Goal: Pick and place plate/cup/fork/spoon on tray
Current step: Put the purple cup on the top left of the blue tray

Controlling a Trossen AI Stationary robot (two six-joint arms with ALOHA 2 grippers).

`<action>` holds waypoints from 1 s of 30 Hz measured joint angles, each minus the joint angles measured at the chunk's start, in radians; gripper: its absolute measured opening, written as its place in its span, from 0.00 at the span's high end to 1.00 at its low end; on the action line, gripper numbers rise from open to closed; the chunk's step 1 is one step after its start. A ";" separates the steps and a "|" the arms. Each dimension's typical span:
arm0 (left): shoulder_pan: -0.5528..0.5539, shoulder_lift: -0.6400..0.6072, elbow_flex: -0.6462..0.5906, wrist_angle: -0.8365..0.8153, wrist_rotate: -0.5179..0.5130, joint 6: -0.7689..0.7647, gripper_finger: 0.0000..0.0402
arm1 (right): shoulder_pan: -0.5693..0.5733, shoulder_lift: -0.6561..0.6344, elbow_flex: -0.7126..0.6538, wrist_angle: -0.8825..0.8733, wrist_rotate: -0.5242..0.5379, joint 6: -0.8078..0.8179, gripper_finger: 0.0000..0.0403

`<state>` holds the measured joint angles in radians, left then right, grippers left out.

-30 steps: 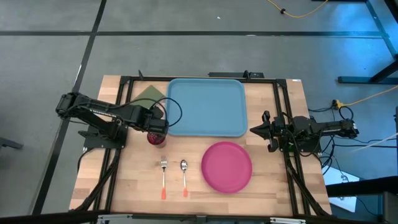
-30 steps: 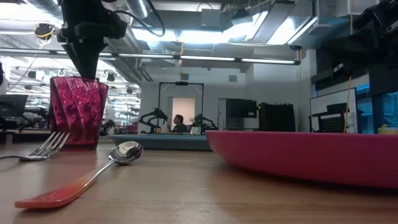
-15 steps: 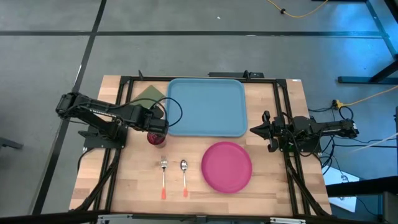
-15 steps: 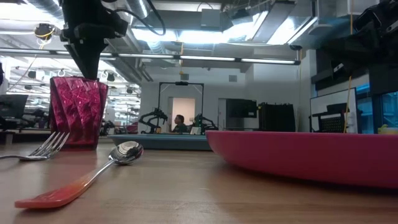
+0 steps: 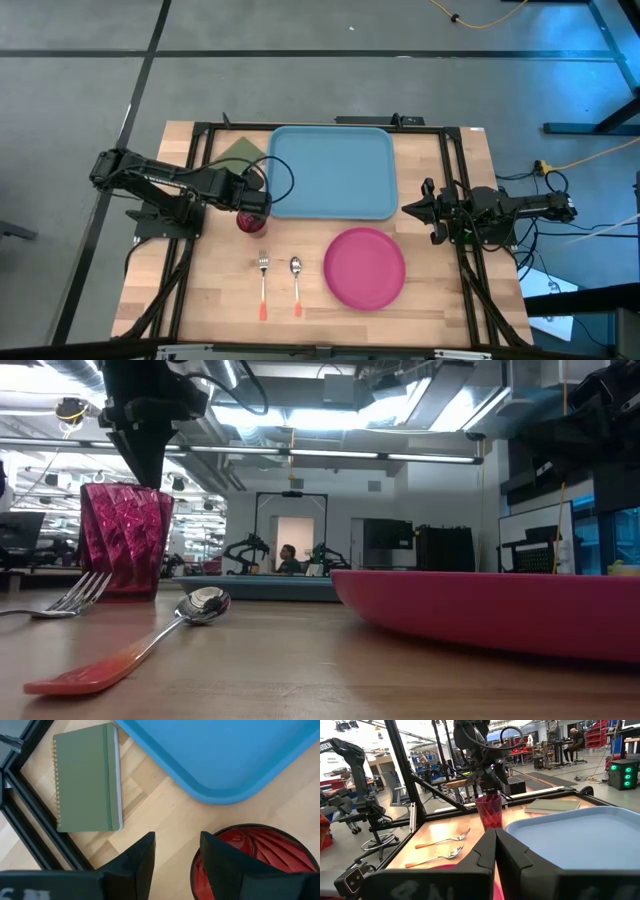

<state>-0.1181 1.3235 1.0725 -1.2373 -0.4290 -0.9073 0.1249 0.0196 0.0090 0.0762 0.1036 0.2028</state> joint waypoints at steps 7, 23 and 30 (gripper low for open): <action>0.000 0.000 0.000 0.000 0.000 -0.002 0.63 | 0.000 0.000 0.000 0.000 0.000 -0.004 0.96; 0.000 0.000 0.000 0.029 0.040 -0.060 0.63 | 0.000 0.000 0.000 0.000 0.000 -0.028 0.97; 0.000 0.000 0.000 0.029 0.038 -0.060 0.63 | 0.000 0.000 0.000 0.000 0.000 -0.038 0.97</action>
<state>-0.1184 1.3235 1.0725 -1.2083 -0.3907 -0.9672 0.1246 0.0196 0.0090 0.0765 0.1040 0.1652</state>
